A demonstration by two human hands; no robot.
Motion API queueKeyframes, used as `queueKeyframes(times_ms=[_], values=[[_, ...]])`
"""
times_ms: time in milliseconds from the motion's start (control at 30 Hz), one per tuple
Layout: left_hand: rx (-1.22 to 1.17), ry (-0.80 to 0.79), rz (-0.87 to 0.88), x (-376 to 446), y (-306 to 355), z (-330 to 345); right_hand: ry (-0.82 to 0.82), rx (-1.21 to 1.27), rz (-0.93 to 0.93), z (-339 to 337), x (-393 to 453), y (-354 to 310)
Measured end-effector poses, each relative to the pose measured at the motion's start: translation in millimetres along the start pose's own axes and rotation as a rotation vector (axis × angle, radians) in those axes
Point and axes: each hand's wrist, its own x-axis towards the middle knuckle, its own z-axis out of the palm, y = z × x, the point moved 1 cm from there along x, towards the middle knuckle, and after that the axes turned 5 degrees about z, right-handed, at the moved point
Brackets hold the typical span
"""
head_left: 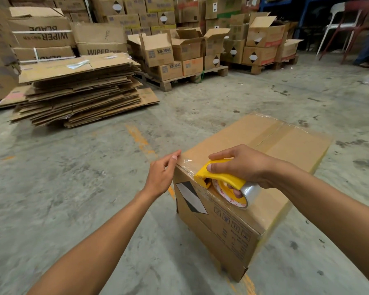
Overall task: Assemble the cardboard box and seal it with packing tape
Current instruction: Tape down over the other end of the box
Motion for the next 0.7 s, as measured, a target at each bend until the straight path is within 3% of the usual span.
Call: queueKeyframes(times_ms=[133,267,533,700], values=[[-0.263,0.103,-0.156,13.9,4.8,-4.0,0.002,0.009,-0.011,-1.1,4.5,-9.8],[-0.225,-0.008,-0.196,19.4,2.0,-5.4,0.017,0.001,-0.008,-4.5,5.2,-11.2],[0.437,-0.392,0.351,9.2,3.2,-29.9,-0.052,-0.021,-0.024,7.0,9.3,-21.6],[0.617,-0.392,0.485,41.4,5.6,-53.5,-0.112,-0.018,-0.074,-6.9,10.4,-51.4]])
